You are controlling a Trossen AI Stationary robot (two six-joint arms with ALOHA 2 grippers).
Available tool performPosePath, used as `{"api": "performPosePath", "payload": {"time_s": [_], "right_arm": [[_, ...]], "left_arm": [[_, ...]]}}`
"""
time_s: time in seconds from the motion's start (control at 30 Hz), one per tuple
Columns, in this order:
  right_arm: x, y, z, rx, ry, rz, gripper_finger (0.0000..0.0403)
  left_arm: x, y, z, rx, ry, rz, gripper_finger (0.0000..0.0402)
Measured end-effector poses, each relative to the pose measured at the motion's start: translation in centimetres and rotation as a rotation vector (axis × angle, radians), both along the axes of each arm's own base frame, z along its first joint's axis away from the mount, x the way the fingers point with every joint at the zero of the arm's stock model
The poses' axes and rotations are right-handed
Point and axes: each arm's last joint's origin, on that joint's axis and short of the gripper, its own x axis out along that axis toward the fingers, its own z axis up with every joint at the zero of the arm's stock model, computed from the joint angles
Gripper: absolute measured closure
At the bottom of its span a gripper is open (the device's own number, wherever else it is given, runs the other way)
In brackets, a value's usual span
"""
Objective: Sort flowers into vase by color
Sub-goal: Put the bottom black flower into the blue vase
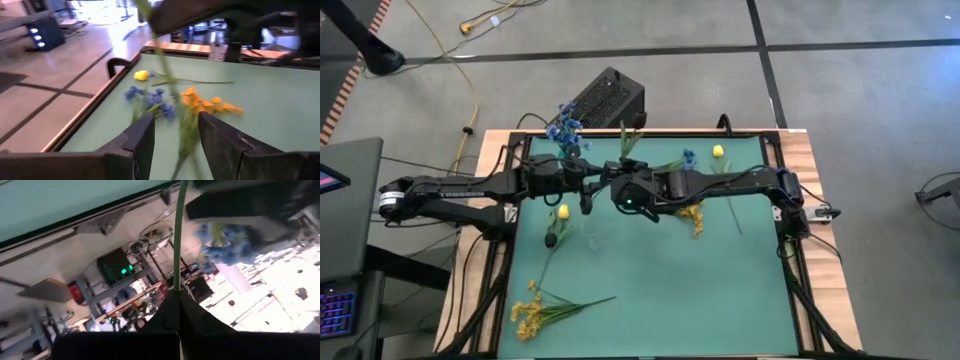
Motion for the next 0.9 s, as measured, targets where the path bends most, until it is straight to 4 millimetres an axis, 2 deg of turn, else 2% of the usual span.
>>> {"api": "performPosePath", "payload": {"time_s": [0.1,0.6,0.7,0.83,0.9], "right_arm": [[0.20,0.17,0.14,0.020,-0.024,0.028,0.0385],[0.55,0.47,0.38,0.034,-0.032,0.099,0.0384],[0.63,0.52,0.36,0.054,-0.035,0.126,0.0381],[0.75,0.60,0.43,0.077,-0.053,0.151,0.0368],[0.76,0.61,0.43,0.079,-0.053,0.154,0.0360]], "left_arm": [[-0.06,0.12,0.00,0.009,0.003,0.046,0.0260],[-0.05,0.10,0.02,0.023,0.005,0.032,0.0267],[-0.05,0.10,0.02,0.023,0.006,0.032,0.0294],[-0.03,0.02,-0.01,0.024,0.010,0.002,0.0369],[-0.01,-0.03,-0.01,0.026,0.010,-0.018,0.0392]]}}
